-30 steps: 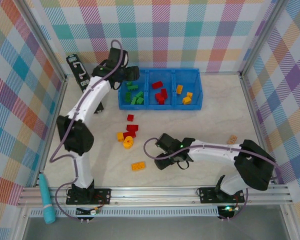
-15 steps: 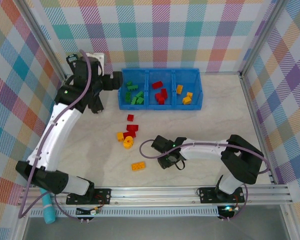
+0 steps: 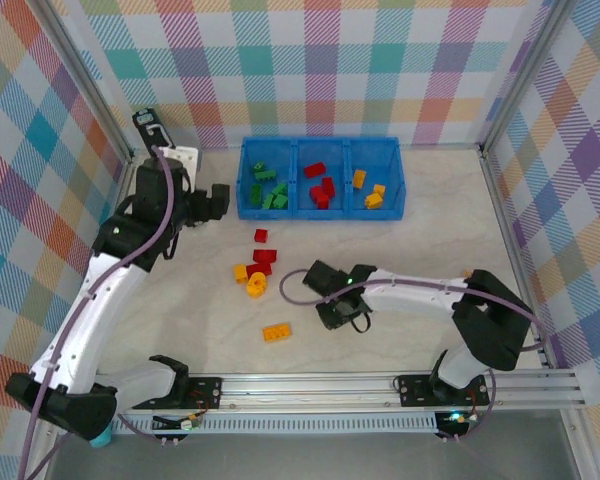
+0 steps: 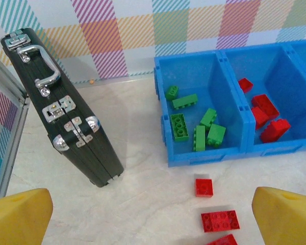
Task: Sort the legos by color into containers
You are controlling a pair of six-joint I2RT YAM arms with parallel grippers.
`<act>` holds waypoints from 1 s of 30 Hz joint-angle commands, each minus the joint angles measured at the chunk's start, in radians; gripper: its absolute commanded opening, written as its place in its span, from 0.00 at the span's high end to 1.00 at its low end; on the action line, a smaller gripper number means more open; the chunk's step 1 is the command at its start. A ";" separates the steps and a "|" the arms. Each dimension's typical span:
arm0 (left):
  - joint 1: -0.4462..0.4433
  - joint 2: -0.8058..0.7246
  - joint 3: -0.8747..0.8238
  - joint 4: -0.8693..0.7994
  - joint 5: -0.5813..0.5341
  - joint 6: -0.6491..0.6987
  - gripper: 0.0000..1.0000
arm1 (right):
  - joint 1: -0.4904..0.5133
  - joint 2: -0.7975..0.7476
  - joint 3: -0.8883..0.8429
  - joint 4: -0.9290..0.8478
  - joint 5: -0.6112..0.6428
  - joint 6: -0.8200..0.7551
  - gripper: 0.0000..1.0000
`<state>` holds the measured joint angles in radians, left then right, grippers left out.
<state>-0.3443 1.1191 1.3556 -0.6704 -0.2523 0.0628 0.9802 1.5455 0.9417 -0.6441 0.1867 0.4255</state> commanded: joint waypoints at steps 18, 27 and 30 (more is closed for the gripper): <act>0.007 -0.128 -0.134 0.170 0.149 0.087 0.00 | -0.690 0.310 0.827 -0.076 -0.068 -0.391 0.68; 0.007 -0.075 -0.088 0.130 0.134 0.106 0.00 | -0.742 0.646 1.089 -0.064 -0.087 -0.416 0.68; 0.007 -0.065 -0.084 0.128 0.139 0.110 0.00 | -0.745 0.713 1.138 -0.079 -0.075 -0.422 0.65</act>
<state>-0.3443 1.0527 1.2327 -0.5293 -0.1204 0.1520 0.2409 2.2322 2.0193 -0.7025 0.1192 0.0341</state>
